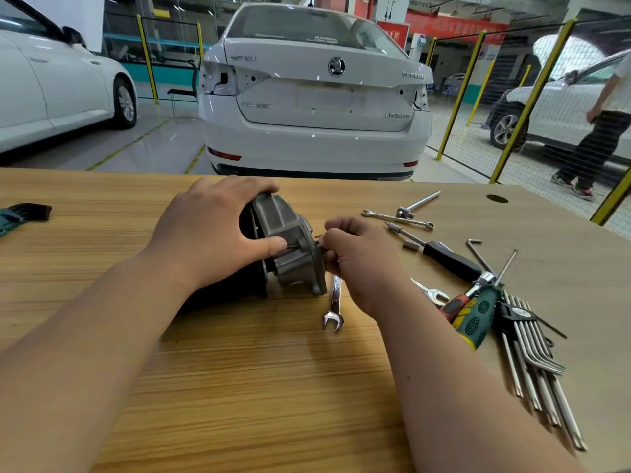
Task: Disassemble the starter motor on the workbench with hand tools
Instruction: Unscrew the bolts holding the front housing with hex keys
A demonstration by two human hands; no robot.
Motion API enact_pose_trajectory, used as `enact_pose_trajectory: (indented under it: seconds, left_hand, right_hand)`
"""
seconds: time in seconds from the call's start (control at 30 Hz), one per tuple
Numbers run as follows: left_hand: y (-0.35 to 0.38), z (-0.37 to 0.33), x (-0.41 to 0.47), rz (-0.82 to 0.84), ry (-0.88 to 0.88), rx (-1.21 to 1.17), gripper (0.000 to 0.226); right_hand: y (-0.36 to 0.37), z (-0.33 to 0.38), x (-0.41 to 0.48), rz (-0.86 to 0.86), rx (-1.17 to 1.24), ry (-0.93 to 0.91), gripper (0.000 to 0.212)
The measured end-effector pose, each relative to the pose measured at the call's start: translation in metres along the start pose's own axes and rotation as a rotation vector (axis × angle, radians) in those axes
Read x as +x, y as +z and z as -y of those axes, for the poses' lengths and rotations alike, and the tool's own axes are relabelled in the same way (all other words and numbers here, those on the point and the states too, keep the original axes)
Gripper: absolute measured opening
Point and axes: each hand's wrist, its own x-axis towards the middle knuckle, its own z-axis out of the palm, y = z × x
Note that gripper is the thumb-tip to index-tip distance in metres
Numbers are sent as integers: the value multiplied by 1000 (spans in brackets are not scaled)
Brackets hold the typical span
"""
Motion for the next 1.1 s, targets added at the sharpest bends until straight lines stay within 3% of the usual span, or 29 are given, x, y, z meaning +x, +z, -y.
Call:
enact_pose_trajectory:
  seconds: [0.13,0.27,0.4,0.6,0.87,1.0,1.1]
  left_hand:
    - [1,4,-1,-25,7,-30,70]
    - [2,4,-1,-36,15,-42,69]
    - [1,4,-1,-16,6,-46,71]
    - [-2,1,0,25,-3,-40,75]
    - [-2,0,0,50,-14,-7,84]
    - [0,3,1,51,-12,-20,82]
    - [0,5,2,63,-12,-22,83]
  right_hand:
    - [-3,-1,3,-31,30,-3,18]
    - [-13,-1,12,-273,116,-10,18]
    - [-28,-4,16,-415,-81,-18,25]
    - [-33,-11,17,-392,-337,-42,28]
    - [-45,-14,24,-378,-517,71,32]
    - [-54,-11,25,-337,-562,109,31]
    - [-56,-10,25,-242,-736,133,32]
